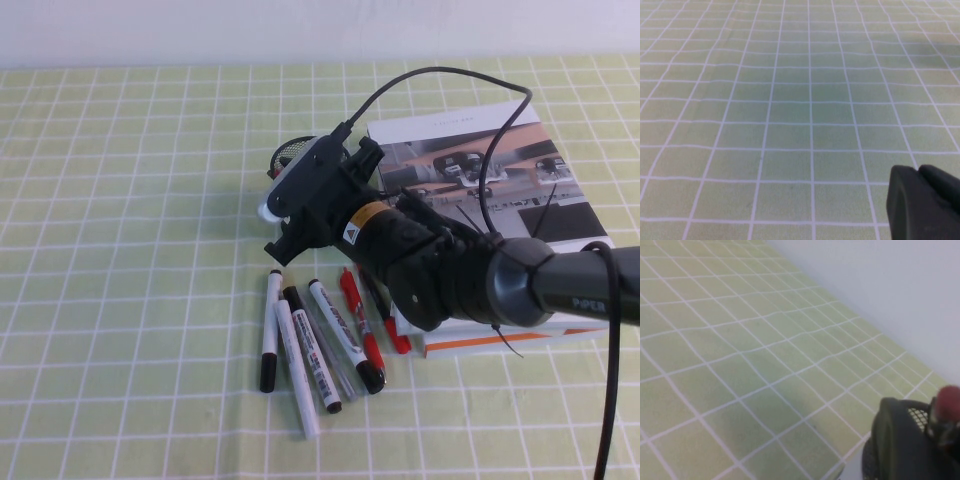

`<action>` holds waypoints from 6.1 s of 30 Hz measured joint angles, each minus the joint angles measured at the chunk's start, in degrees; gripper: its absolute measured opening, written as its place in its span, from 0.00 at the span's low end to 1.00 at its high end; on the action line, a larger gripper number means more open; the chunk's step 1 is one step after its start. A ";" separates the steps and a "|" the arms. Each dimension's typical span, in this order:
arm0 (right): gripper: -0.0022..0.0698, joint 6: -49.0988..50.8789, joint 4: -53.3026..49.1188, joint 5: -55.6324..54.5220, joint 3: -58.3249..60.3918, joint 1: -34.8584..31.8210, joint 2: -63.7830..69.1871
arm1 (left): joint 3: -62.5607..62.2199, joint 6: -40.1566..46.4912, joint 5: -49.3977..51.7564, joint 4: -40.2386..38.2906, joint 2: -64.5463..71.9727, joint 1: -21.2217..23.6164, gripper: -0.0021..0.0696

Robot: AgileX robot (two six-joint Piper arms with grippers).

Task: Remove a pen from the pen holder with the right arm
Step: 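Take a marker out of the pen holder and lay it on the table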

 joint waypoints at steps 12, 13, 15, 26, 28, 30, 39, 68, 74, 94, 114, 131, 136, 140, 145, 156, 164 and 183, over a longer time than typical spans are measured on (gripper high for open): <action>0.04 -0.51 0.32 -2.79 -0.36 -0.04 0.00 | 0.00 0.00 0.00 0.00 0.00 0.00 0.02; 0.04 -0.51 0.37 -2.79 -0.36 -0.04 0.00 | 0.00 0.00 0.00 0.00 0.00 0.00 0.02; 0.04 -0.51 0.47 -2.79 -0.36 -0.04 -0.12 | 0.00 0.00 0.00 0.00 0.00 0.00 0.02; 0.03 -2.06 1.07 0.23 -0.36 -0.04 -7.29 | 0.00 0.00 0.00 0.00 0.00 0.00 0.02; 0.03 -2.18 1.32 1.65 -0.36 -0.04 -9.46 | 0.00 0.00 0.00 0.00 0.00 0.00 0.02; 0.03 -2.18 1.32 3.65 -0.36 -0.04 -12.26 | 0.00 0.00 0.00 0.00 0.00 0.00 0.02; 0.03 3.54 8.62 22.78 -0.36 0.07 -25.89 | 0.00 0.00 0.00 0.00 0.00 0.00 0.02; 0.03 16.01 33.41 67.27 -21.92 1.38 0.06 | 0.00 0.00 0.00 0.00 0.00 0.00 0.02; 0.03 24.89 23.99 72.97 -27.15 1.16 1.70 | 0.00 0.00 0.00 0.00 0.00 0.00 0.02; 0.03 40.74 13.00 79.63 -35.39 1.64 6.53 | 0.00 0.00 0.00 0.00 0.00 0.00 0.02; 0.31 40.77 13.08 77.75 -35.82 1.10 10.35 | 0.00 0.00 0.00 0.00 0.00 0.00 0.02; 0.26 40.64 -0.43 84.79 -32.69 5.55 -2.94 | 0.00 0.00 0.00 0.00 0.00 0.00 0.02; 0.05 40.50 -6.07 85.40 -24.47 7.92 -14.60 | 0.00 0.00 0.00 0.00 0.00 0.00 0.02; 0.02 40.50 -10.68 85.52 -16.90 7.92 -22.92 | 0.00 0.00 0.00 0.00 0.00 0.00 0.02; 0.01 41.56 -14.35 85.52 -6.23 7.92 -35.69 | 0.00 0.00 0.00 0.00 0.00 0.00 0.02; 0.01 41.57 -10.89 91.25 13.81 7.92 -52.60 | 0.00 0.00 0.00 0.00 0.00 0.00 0.02; 0.01 38.32 -8.27 95.14 15.93 7.92 -53.42 | 0.00 0.00 0.00 0.00 0.00 0.00 0.02; 0.01 36.01 -21.76 34.38 55.85 -8.55 -70.23 | 0.00 0.00 0.00 0.00 0.00 0.00 0.02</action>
